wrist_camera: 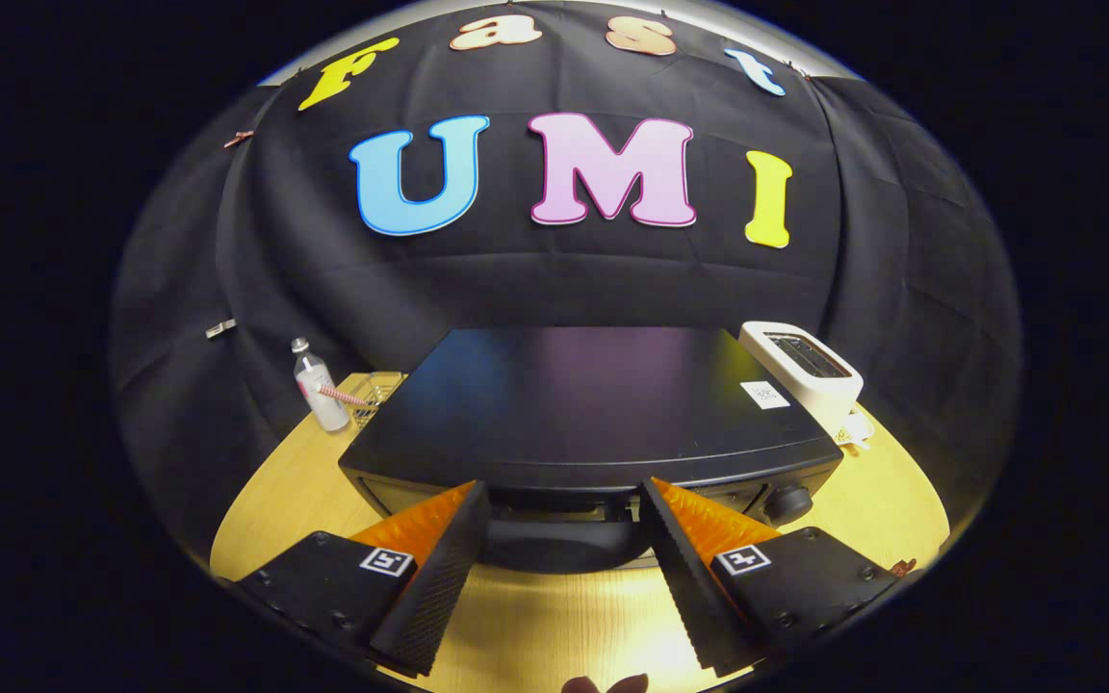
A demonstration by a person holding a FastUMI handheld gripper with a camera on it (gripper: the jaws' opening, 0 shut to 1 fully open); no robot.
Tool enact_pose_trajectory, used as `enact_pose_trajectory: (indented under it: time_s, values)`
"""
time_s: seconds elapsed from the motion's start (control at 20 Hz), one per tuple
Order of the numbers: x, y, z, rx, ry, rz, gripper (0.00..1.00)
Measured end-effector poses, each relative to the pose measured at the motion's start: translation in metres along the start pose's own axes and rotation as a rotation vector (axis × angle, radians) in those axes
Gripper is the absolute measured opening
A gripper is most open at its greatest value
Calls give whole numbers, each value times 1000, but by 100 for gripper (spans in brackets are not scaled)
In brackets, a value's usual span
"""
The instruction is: Open the toaster oven, put the food inside, and close the toaster oven door.
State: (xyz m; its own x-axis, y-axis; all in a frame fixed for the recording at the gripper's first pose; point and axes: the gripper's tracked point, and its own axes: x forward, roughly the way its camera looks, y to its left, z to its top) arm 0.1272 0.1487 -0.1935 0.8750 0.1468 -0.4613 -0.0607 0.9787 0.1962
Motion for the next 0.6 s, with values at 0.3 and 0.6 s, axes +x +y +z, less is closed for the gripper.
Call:
enact_pose_trajectory:
  time_s: [0.3, 0.6]
  values:
    - [-17, 0, -12, 1, -20, -4, 100]
    - [-52, -1, -56, 20, -1, -1, 99]
